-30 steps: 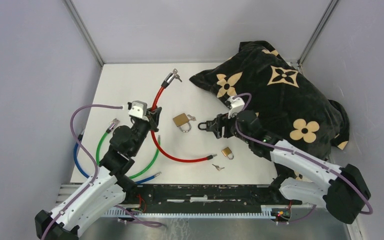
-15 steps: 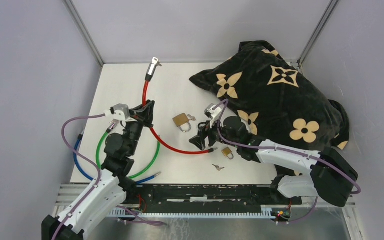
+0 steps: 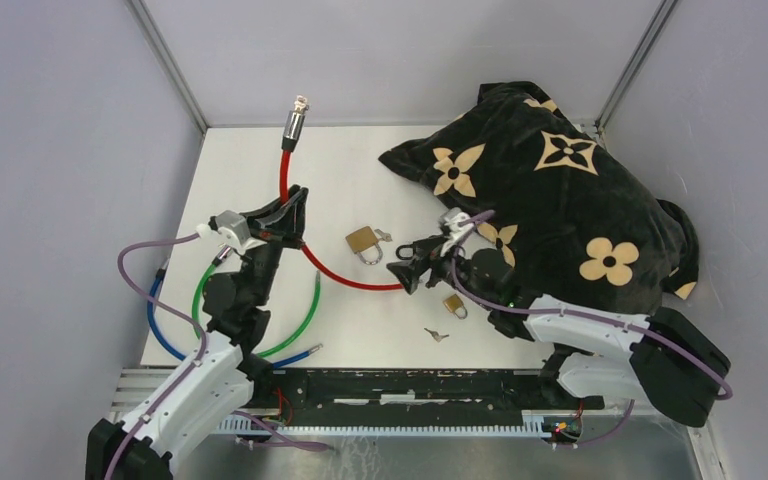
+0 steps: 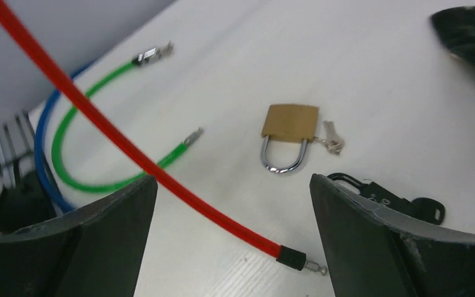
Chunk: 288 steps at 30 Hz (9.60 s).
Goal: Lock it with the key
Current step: Adjust the lock, then lock the lock.
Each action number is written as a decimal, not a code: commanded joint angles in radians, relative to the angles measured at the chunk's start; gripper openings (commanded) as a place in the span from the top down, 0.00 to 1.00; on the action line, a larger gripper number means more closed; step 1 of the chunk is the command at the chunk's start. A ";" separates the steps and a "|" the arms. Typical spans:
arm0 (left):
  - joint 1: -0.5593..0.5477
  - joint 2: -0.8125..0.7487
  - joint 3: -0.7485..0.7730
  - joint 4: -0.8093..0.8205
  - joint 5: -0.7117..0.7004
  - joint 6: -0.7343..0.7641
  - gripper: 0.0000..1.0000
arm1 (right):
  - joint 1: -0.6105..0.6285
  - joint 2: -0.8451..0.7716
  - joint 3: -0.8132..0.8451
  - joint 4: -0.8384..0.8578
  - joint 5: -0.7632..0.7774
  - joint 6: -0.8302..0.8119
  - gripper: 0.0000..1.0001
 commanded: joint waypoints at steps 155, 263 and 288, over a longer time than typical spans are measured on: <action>-0.029 -0.140 0.027 -0.200 0.457 -0.065 0.98 | 0.010 -0.145 0.335 -0.183 0.103 -0.386 0.71; 0.329 -0.232 -0.092 -0.188 0.009 -1.252 0.98 | 0.160 0.445 0.996 0.200 -0.332 -0.237 1.00; 0.341 -0.252 -0.087 -0.133 -0.010 -1.224 0.98 | 0.158 0.487 0.970 0.104 -0.300 -0.287 1.00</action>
